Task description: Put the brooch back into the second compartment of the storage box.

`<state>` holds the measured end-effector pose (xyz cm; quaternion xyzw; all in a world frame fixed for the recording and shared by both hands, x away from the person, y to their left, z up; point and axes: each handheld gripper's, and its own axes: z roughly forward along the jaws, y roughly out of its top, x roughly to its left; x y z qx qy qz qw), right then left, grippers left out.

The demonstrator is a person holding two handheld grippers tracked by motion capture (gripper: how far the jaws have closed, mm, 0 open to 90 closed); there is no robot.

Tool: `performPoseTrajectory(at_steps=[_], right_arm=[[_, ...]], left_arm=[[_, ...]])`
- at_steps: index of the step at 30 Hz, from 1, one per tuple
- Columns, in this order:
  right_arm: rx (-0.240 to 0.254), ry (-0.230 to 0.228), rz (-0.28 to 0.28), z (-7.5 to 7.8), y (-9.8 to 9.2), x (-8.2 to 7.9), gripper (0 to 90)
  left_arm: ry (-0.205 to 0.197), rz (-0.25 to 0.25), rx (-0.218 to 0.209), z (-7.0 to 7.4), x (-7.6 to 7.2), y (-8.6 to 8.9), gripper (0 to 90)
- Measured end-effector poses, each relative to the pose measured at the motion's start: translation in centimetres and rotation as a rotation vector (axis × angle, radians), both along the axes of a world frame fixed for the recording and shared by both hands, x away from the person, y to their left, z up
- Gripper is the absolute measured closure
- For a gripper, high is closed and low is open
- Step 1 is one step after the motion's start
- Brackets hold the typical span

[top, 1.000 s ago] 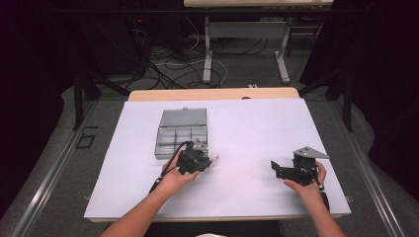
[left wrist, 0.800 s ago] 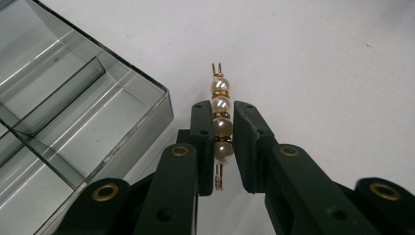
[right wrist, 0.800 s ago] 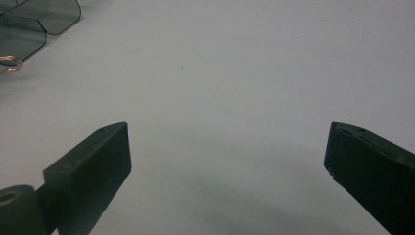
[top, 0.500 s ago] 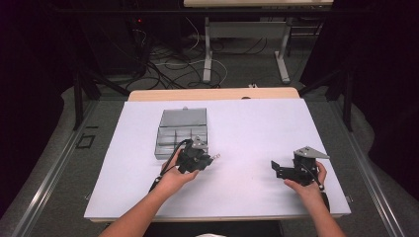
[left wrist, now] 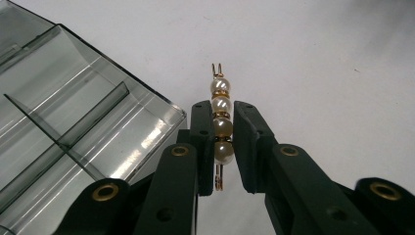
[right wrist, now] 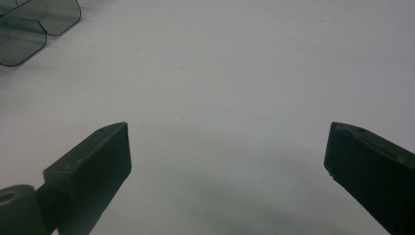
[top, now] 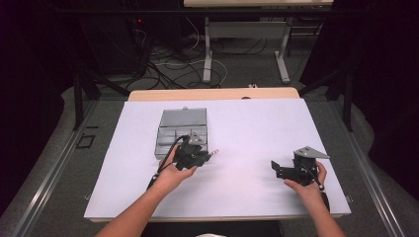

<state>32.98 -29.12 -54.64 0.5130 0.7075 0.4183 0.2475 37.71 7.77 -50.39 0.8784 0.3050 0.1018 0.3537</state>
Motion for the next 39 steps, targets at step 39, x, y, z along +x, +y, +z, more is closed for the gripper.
performPoseTrajectory(at_steps=[39], right_arm=[[-0.004, -0.002, 0.001, 0.0, 0.0, 0.0, 3.3]], left_arm=[[0.016, 0.087, -0.004, 2.1, 2.1, 3.1, 79.2]])
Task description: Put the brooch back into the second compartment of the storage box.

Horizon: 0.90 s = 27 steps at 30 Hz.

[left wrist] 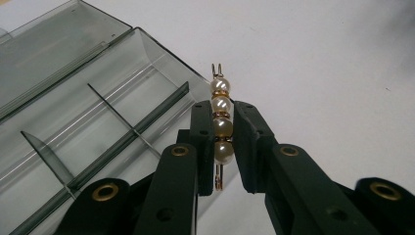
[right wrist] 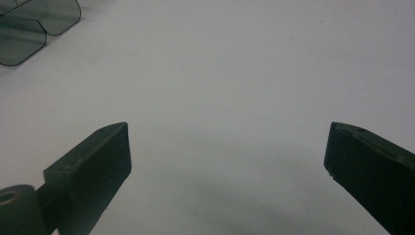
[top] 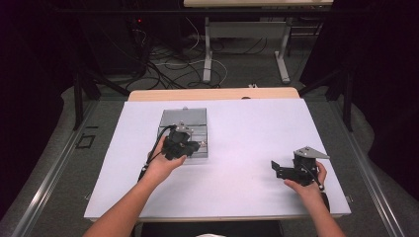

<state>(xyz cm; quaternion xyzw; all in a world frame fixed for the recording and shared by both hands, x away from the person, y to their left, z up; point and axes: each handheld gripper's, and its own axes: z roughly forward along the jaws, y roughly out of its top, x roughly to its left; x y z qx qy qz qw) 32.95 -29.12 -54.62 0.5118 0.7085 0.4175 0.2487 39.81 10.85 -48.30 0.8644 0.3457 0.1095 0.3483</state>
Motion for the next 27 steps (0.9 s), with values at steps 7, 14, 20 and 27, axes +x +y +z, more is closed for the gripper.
performPoseTrajectory(at_steps=[7, 14, 20, 27], right_arm=[[-0.001, 0.001, 0.0, 0.0, 0.0, 0.0, 3.3], [0.0, 0.001, -0.001, 0.0, 0.0, 0.0, 3.3], [-0.001, 0.003, -0.004, 0.0, 0.0, 0.0, 3.3], [-0.001, 0.001, -0.001, 0.0, 0.0, 0.0, 3.3]], left_arm=[[0.029, 0.005, 0.018, 0.3, 0.5, 0.5, 79.2], [0.042, 0.025, 0.025, 0.2, 1.2, 1.0, 79.2], [0.035, 0.056, 0.021, -0.1, 1.6, 1.5, 79.2], [0.04, 0.075, 0.022, -0.2, 2.0, 1.9, 79.2]])
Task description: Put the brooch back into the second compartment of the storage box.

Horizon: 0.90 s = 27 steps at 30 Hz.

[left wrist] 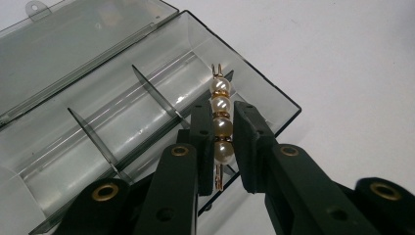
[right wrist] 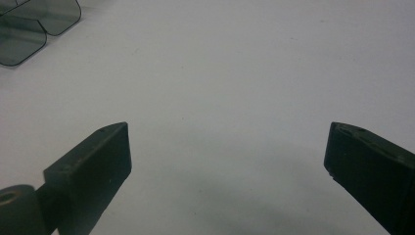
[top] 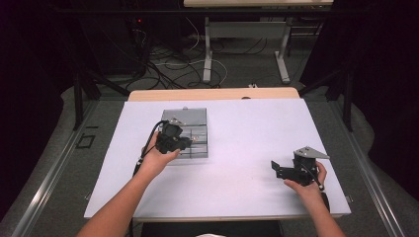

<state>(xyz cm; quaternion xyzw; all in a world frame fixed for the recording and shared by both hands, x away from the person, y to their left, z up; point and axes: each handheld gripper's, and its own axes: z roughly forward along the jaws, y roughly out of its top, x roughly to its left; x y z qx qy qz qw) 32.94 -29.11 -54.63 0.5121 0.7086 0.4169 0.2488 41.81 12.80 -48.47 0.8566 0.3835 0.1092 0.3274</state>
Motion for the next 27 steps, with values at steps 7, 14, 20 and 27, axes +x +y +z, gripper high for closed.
performPoseTrajectory(at_steps=[7, 14, 20, 27], right_arm=[[0.001, 0.0, 0.0, 0.0, 0.0, 0.0, 3.2], [-0.001, 0.001, -0.001, 0.0, 0.0, 0.0, 3.2], [0.003, 0.002, -0.001, -0.1, 0.0, 0.0, 3.3], [0.003, 0.002, 0.0, -0.1, 0.0, 0.1, 3.4]], left_arm=[[0.014, 0.021, 0.003, -0.1, 0.6, 0.5, 79.2], [0.015, 0.048, 0.01, -0.4, 1.3, 1.0, 79.2], [0.021, 0.071, 0.015, -0.7, 2.0, 1.3, 79.2], [0.029, 0.099, 0.023, -1.2, 2.8, 1.7, 79.2]])
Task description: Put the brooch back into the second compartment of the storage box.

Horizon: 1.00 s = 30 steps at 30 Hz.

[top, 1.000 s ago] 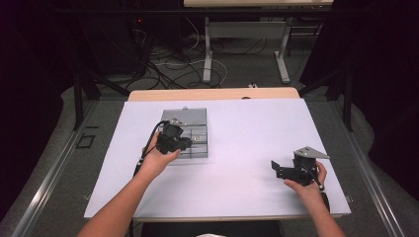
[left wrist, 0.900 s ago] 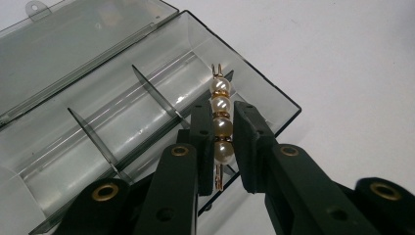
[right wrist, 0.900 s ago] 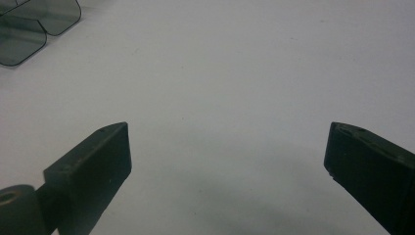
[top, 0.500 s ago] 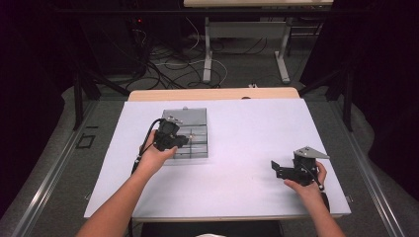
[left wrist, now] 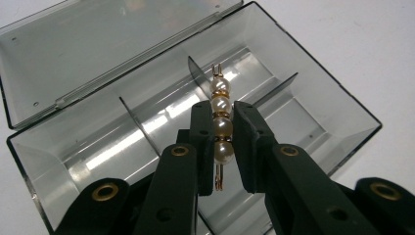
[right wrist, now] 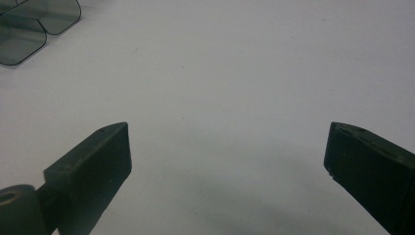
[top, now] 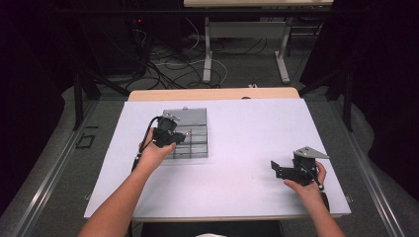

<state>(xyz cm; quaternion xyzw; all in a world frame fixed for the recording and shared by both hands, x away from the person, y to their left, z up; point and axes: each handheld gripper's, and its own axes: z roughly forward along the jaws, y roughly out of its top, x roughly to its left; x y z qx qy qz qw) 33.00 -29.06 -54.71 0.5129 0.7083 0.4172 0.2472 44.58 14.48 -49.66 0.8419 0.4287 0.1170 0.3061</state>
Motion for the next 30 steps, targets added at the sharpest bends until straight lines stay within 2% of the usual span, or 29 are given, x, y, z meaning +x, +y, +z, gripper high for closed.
performPoseTrajectory(at_steps=[10, 14, 17, 30], right_arm=[[-0.001, 0.0, 0.0, 0.0, 0.0, 0.0, 3.4], [0.0, 0.0, 0.001, 0.0, -0.1, 0.0, 3.4], [0.001, 0.0, 0.001, 0.0, -0.1, 0.0, 3.4], [-0.001, 0.0, 0.003, 0.0, 0.0, 0.0, 3.5]], left_arm=[[-0.01, 0.013, -0.001, -0.5, 0.6, 0.1, 79.1], [-0.016, 0.016, 0.025, -0.9, 0.9, 0.0, 79.2], [-0.014, 0.024, 0.027, -1.1, 1.1, 0.2, 79.1], [-0.025, 0.038, 0.022, -1.8, 1.8, 0.3, 79.1]])
